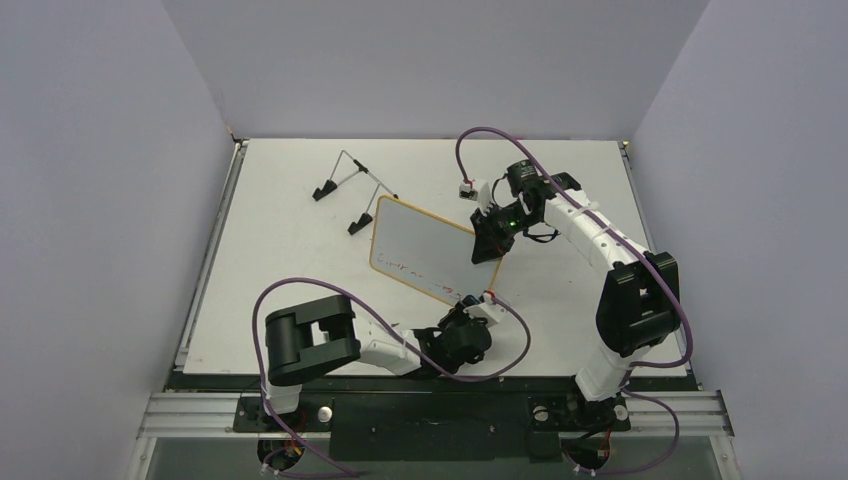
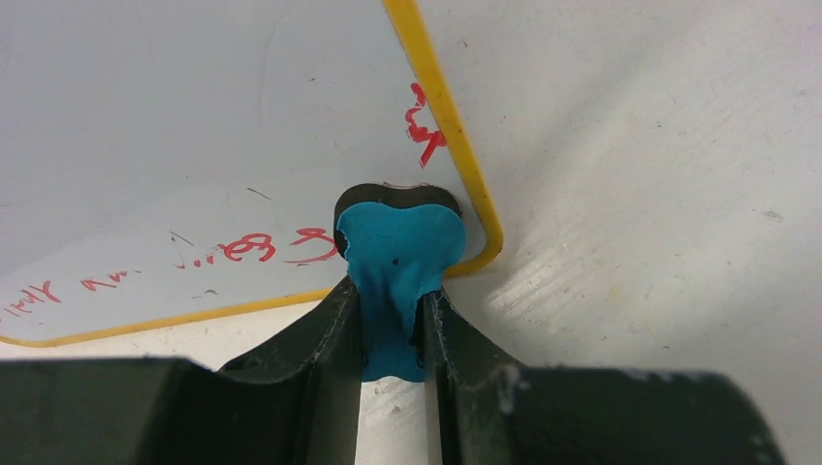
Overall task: Erase the whiteboard
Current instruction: Erase the center of the board with the whiteboard.
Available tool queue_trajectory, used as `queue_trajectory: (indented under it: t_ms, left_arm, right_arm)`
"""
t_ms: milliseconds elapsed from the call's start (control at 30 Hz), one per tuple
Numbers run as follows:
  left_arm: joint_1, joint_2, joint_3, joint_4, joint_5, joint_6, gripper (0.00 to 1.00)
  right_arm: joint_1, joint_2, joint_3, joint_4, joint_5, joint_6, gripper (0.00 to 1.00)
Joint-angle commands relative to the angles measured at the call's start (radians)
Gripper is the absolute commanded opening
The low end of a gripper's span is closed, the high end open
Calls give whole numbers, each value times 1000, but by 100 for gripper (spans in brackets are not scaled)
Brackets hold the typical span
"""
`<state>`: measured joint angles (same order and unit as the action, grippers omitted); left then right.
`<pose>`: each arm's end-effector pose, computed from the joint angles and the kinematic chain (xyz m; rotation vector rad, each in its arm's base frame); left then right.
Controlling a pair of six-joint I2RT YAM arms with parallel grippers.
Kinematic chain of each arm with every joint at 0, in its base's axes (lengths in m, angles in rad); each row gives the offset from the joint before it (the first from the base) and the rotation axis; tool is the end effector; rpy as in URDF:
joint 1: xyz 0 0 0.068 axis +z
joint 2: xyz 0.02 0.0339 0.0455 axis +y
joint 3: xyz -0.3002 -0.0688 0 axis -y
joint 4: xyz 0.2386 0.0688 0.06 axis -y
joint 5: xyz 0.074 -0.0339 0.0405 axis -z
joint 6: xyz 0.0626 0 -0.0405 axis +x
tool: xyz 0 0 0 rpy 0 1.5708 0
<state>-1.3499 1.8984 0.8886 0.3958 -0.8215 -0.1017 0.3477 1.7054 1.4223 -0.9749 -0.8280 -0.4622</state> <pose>0.1301 -0.3702 0.1604 0.7724 1.8169 -0.0355 0.3058 0.1599 0.2913 -1.1791 2.2977 1.1070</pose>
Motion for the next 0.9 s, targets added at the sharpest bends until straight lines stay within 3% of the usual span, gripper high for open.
queue_trajectory:
  t_ms: [0, 367, 867]
  left_arm:
    - [-8, -7, 17, 78, 26, 42, 0]
    - [41, -59, 97, 127, 49, 156, 0]
    - [60, -89, 161, 134, 36, 172, 0]
  right_arm:
    - [8, -34, -11, -35, -69, 0, 0]
    - [-4, -38, -15, -35, -104, 8, 0]
    - [-6, -32, -17, -36, -105, 7, 0]
